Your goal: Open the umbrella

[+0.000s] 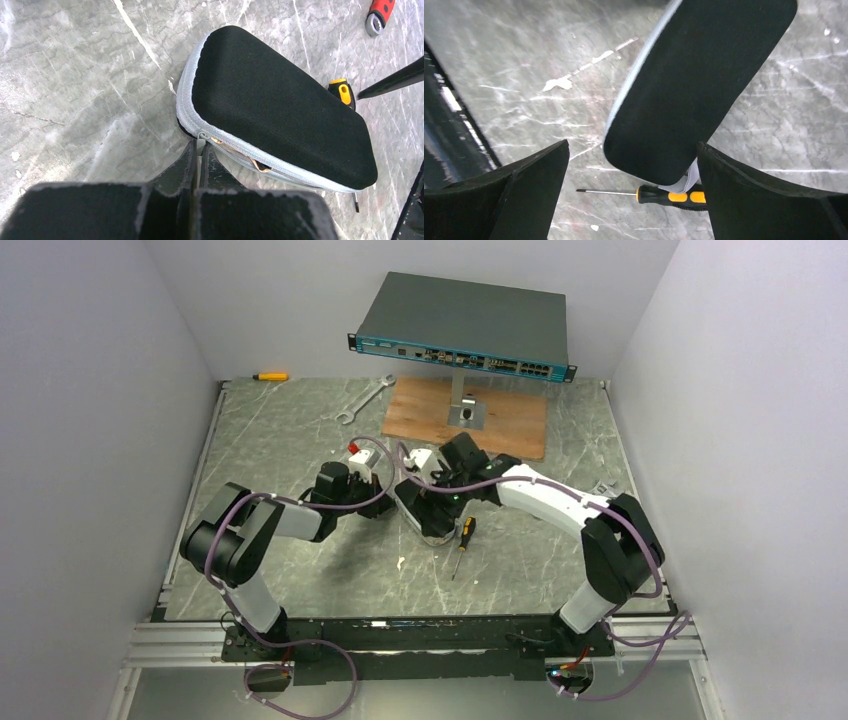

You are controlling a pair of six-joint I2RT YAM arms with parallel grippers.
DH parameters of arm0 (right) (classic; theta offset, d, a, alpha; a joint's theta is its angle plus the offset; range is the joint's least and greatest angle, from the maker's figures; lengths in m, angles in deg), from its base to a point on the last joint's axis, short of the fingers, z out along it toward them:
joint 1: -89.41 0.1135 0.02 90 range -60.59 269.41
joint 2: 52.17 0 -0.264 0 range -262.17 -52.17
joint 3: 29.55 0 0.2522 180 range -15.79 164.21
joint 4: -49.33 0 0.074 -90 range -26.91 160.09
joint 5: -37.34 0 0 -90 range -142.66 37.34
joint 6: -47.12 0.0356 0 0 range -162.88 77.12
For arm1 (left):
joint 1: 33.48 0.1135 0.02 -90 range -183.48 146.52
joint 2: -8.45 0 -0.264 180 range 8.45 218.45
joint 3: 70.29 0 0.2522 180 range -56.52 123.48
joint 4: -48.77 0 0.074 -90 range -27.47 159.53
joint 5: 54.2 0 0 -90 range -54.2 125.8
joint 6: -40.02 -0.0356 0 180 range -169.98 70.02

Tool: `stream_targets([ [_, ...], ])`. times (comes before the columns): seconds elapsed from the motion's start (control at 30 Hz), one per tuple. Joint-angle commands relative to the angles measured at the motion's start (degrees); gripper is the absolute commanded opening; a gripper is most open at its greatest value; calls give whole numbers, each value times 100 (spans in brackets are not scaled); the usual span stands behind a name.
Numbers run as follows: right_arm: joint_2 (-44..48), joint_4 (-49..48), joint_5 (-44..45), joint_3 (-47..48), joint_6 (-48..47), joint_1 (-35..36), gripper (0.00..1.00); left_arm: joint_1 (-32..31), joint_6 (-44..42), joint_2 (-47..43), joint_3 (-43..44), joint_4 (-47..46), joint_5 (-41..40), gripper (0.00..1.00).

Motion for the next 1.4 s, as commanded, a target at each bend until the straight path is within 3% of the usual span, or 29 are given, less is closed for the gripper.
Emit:
stream_targets([
  [0.0,202,-909,1010,-455,243,201,100,-58,290,11,180,-95,-9,0],
  [0.17,-121,-1219,2327,-523,522,473,100,-68,387,87,247,-102,-3,0],
  [0.3,-561,-1069,2365,-326,571,535,93,-109,440,113,256,-58,-43,0],
  [0.37,-639,-1068,2217,-299,479,533,81,-90,483,83,260,54,-72,0],
  [0.43,-589,-1142,2011,-439,155,533,61,-9,455,-31,221,133,-84,0],
  [0.53,-430,-1312,1773,-840,-637,510,42,205,200,-223,186,460,10,0],
  [0.77,-368,-1301,1178,-1067,-2647,318,21,504,-1095,-669,133,1178,352,0],
  [0.97,48,-1548,524,-1741,-5044,150,18,751,-1374,-587,222,1420,824,0],
  [1.1,138,-1146,-4,-1791,-6128,101,17,851,-1285,-509,464,1739,1067,0],
  [1.37,115,-611,-809,-1903,-8530,42,14,849,-2240,-458,899,2222,1576,0],
])
